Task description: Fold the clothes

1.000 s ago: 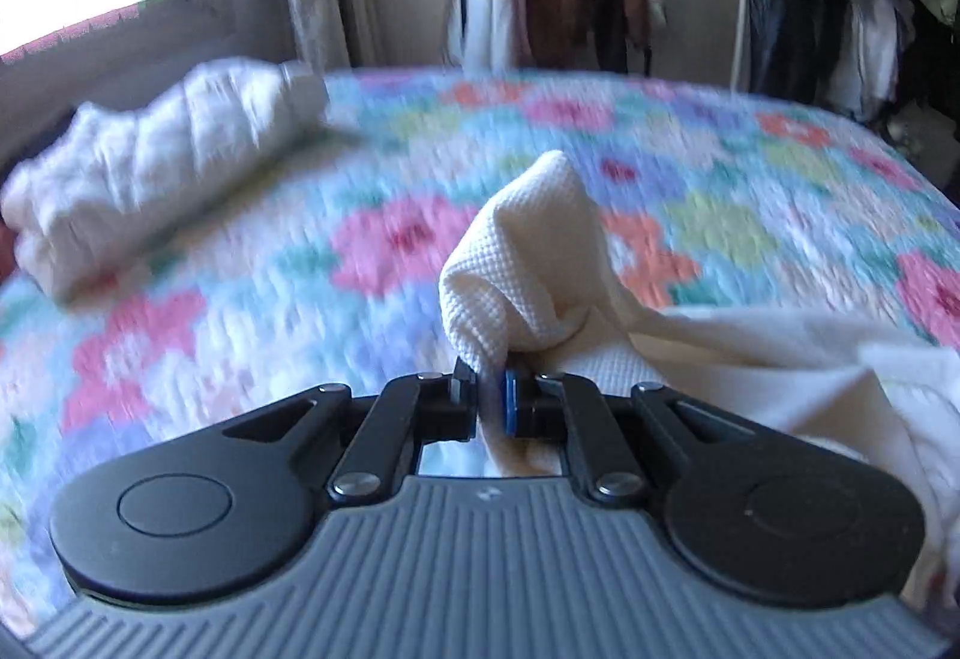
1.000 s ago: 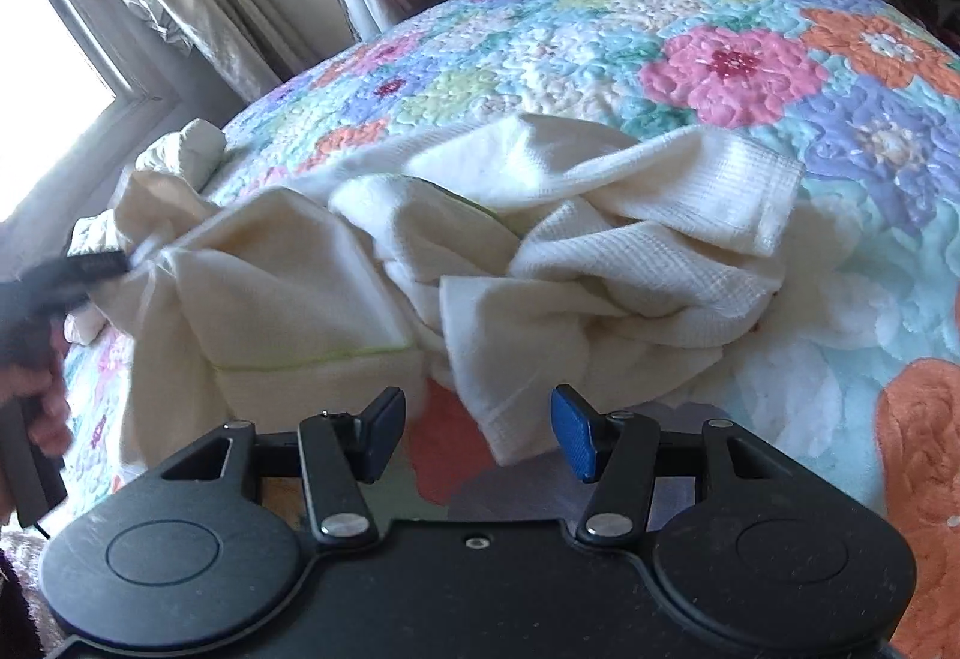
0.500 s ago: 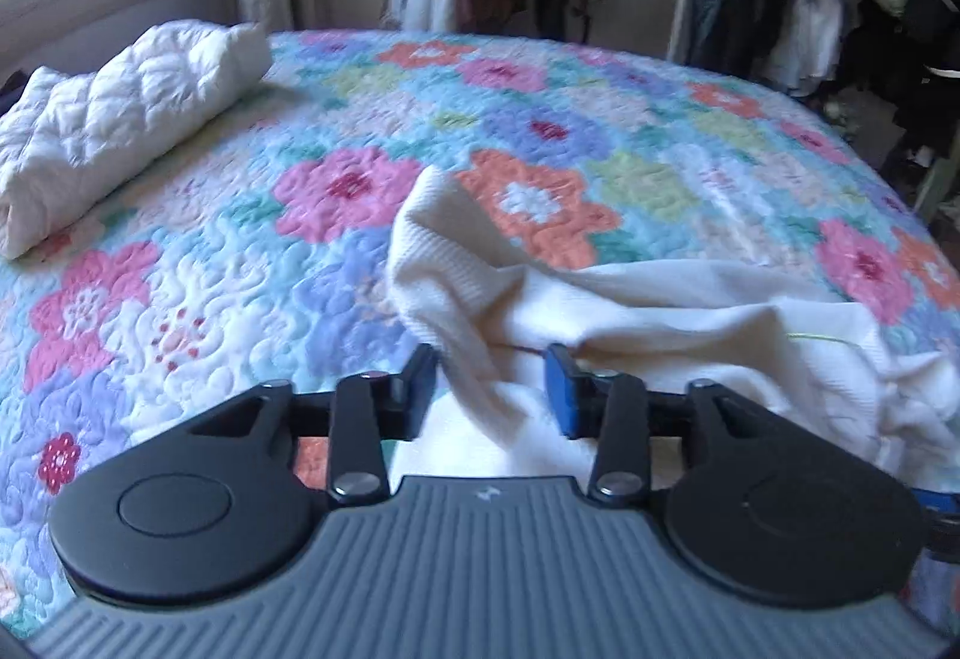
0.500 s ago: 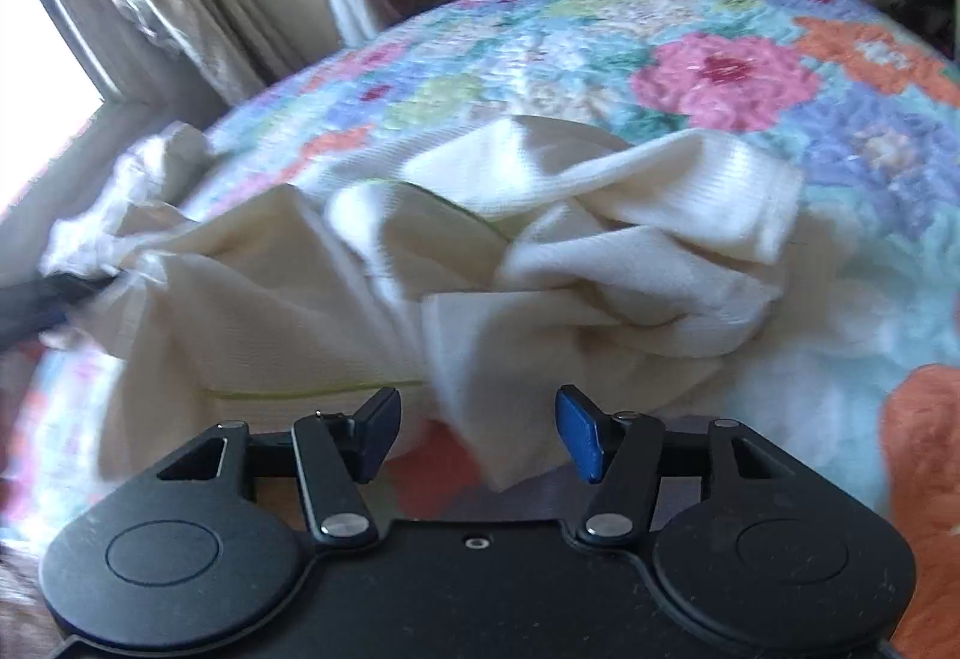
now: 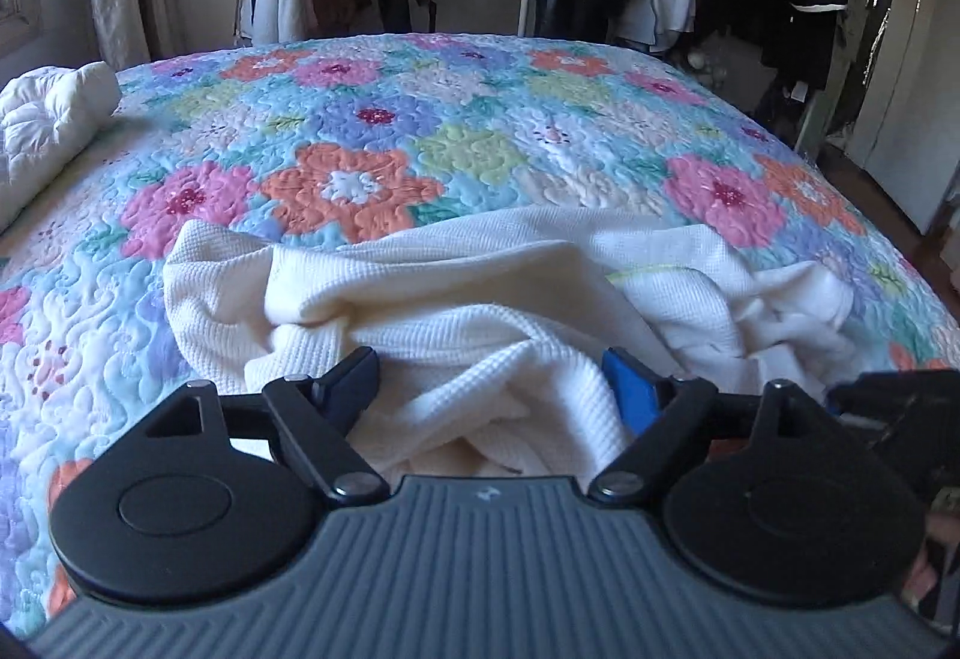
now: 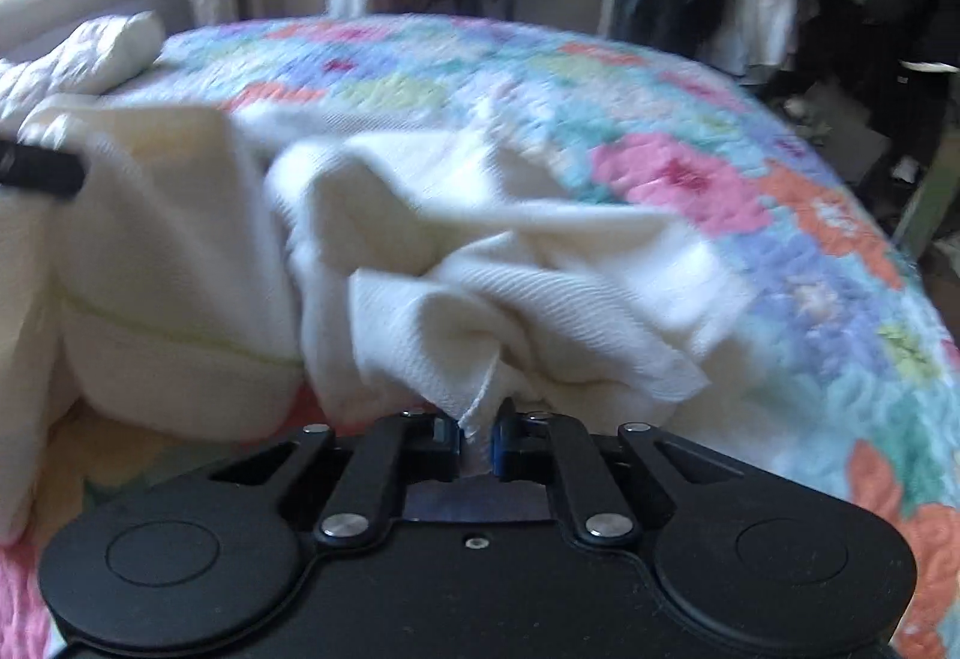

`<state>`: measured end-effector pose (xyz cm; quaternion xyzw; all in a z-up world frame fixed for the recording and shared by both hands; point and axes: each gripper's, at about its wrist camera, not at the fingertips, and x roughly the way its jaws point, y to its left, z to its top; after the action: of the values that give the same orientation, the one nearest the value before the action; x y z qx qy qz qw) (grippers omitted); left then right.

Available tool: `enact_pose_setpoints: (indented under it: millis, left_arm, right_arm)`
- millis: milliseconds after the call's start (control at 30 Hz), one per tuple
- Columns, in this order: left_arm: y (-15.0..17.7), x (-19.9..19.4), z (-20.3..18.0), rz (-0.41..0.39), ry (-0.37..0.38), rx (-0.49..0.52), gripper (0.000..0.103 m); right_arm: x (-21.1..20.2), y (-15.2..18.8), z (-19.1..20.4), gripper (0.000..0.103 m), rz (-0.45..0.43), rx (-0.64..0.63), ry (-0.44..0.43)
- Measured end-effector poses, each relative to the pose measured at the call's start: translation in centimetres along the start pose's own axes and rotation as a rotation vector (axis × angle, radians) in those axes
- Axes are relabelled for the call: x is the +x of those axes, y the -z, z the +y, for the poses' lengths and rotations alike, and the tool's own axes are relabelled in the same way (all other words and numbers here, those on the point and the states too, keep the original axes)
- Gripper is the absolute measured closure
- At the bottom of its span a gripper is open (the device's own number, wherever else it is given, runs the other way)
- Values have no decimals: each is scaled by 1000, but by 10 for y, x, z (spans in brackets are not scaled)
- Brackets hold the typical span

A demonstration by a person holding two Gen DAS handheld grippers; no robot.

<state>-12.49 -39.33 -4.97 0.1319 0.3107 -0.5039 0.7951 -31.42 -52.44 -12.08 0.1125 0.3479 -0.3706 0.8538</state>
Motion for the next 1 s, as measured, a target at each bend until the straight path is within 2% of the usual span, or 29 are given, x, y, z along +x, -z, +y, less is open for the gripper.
enact_pose_setpoints:
  millis: [100, 233, 300, 400, 567, 600, 733, 767, 833, 933, 1000]
  left_arm:
    - [-1, 1, 11, -24, -2, -56, 18]
    - [3, 8, 20, 15, 7, -105, 18]
    - [4, 8, 18, 16, 2, -96, 17]
    - [5, 9, 13, 20, -20, -72, 8]
    - [8, 12, 5, 59, -4, -13, 8]
    - [9, 13, 2, 61, -19, 8, 13]
    - [12, 11, -11, 39, -72, 96, 52]
    - [12, 9, -11, 32, -74, 100, 57]
    - [10, 5, -9, 7, -116, 90, 84]
    - [5, -7, -7, -80, -259, 123, 89]
    - [1, -13, -3, -120, -309, 134, 90]
  right_arm:
    - [-7, -3, -9, 94, 0, 34, 12]
    - [-12, 0, -17, 94, -2, 60, 13]
    - [-14, -2, -21, 95, -22, 62, 23]
    - [-21, -7, -24, 95, -49, 46, 35]
    - [-31, -10, -33, 95, -54, 15, 66]
    - [-31, -10, -36, 95, -52, 26, 65]
    - [-30, -12, -44, 96, -57, 60, 59]
    - [-31, -13, -46, 96, -61, 67, 57]
    - [-33, -15, -49, 96, -73, 63, 65]
    - [-41, -15, -60, 97, -95, 87, 111]
    - [-45, -15, -75, 98, -100, 151, 97]
